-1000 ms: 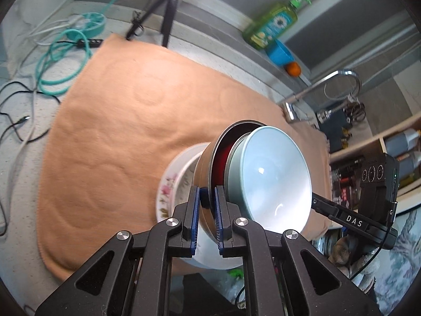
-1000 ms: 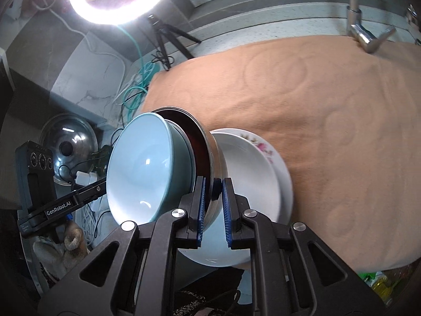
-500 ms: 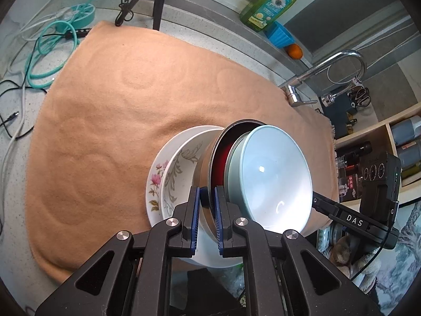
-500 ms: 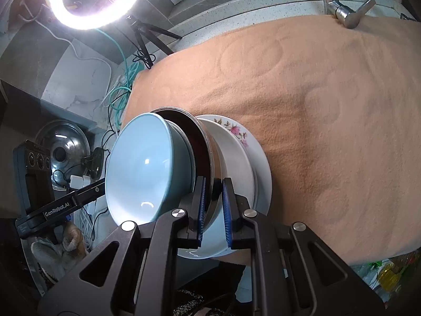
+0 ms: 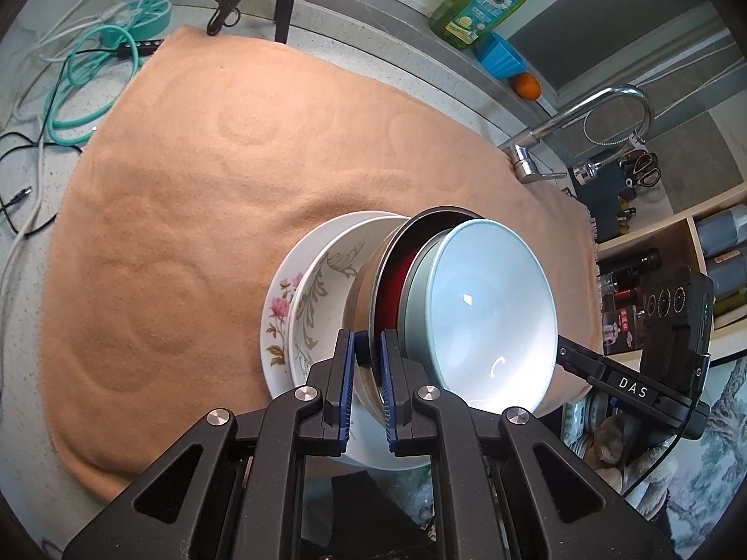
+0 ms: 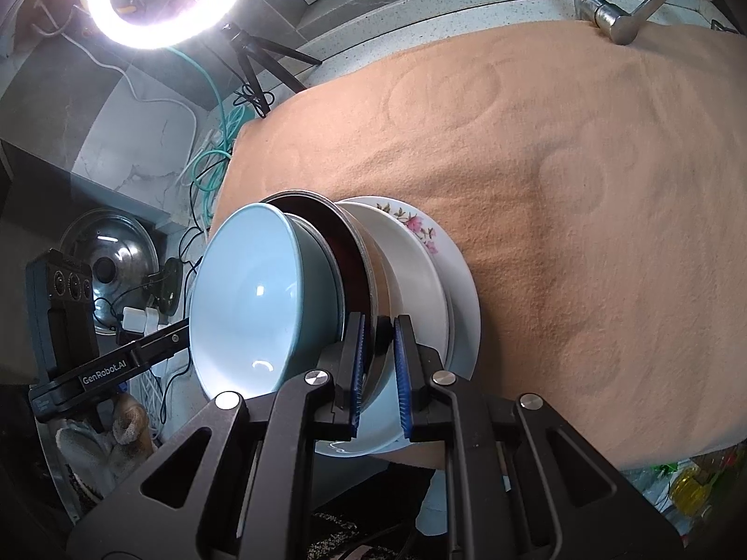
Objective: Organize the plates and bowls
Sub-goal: 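Lower the nested bowls onto the plate stack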
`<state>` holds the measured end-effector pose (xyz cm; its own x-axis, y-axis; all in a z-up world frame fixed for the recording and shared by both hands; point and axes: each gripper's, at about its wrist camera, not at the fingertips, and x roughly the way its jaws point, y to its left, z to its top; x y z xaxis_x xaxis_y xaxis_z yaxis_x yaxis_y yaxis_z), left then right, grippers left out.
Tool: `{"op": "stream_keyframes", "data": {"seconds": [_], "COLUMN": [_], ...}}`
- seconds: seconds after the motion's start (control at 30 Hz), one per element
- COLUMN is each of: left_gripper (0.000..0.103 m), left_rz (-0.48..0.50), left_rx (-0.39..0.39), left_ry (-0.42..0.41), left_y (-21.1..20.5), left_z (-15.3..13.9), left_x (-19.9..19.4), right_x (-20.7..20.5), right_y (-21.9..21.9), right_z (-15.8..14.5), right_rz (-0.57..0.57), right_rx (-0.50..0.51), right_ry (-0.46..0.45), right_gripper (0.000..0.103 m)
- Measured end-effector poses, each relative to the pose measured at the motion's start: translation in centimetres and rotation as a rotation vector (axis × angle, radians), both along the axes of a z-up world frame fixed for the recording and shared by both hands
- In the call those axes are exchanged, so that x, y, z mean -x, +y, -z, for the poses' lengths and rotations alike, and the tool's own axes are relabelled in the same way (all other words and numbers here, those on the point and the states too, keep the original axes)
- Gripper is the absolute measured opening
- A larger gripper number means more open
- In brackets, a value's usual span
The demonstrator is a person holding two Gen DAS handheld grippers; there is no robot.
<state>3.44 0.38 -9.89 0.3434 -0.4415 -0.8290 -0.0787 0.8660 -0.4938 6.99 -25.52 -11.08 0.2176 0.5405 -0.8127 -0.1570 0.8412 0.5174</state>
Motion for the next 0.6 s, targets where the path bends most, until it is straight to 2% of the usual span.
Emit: {"op": "stream_keyframes", "data": {"seconds": [0.6], "left_gripper": [0.009], "left_rz": [-0.006], "left_rx": [-0.043], "left_ry": [-0.046], "left_y": [0.4], "left_z": [-1.3], "left_x": [1.0], "right_x": [0.9], "right_y": [-0.3], "right_z": [-0.9], "right_rz": [-0.011], "right_rx": [0.019], "right_ry": [-0.042], "right_gripper": [0.013]}}
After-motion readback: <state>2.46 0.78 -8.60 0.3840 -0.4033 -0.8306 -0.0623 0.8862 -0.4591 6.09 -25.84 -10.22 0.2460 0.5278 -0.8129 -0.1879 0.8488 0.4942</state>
